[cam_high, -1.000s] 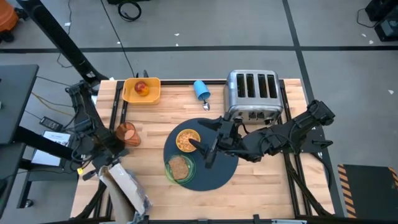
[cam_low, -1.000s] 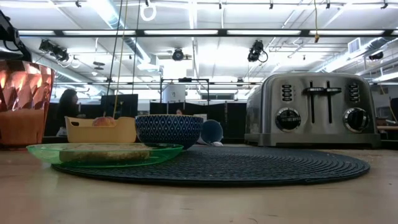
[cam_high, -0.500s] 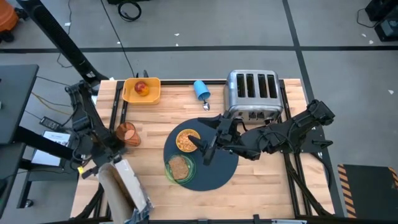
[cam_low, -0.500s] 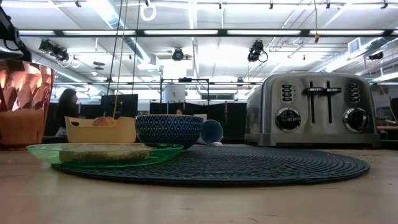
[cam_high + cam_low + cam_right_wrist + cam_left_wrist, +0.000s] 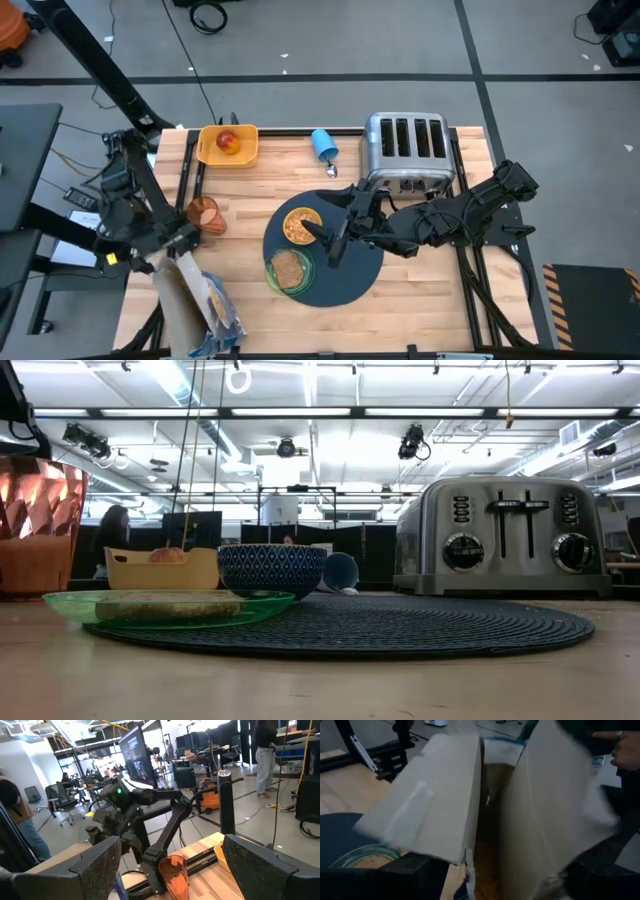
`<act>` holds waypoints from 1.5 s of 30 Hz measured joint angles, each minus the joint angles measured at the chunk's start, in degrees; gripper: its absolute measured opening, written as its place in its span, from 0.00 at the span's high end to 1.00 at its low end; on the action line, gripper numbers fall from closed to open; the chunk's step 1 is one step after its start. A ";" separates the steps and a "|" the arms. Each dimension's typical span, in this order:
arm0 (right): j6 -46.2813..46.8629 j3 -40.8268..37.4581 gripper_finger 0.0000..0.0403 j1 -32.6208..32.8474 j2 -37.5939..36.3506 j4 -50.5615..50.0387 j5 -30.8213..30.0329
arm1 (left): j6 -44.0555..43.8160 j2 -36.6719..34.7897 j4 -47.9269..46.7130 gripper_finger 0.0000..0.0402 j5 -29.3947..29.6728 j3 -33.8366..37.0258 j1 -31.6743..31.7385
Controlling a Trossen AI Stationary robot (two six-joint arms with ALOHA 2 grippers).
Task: Arrange a breakfast setting
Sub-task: Pour the cereal in the yellow bowl on the dark blue table mat, then adjust the yellow bowl on the dark blue table mat
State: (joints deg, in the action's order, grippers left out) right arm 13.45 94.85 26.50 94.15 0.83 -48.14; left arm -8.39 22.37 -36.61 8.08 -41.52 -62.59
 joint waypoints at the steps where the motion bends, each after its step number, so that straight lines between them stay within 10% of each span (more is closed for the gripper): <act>1: -0.04 -0.01 0.13 0.00 0.00 0.00 0.07 | 0.07 0.00 -0.48 0.30 0.00 -0.84 0.00; 25: -1.66 0.00 0.13 -2.03 1.47 -0.05 5.95 | 11.86 0.25 12.52 0.30 2.91 -11.74 0.06; 45: -11.57 -2.52 0.14 -14.03 7.44 -30.11 39.04 | 8.94 14.69 16.75 0.30 50.04 -22.18 7.33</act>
State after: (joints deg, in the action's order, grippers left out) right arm 1.88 92.33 12.47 101.59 -29.28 -9.10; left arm 0.55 37.06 -19.86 58.11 -63.70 -55.26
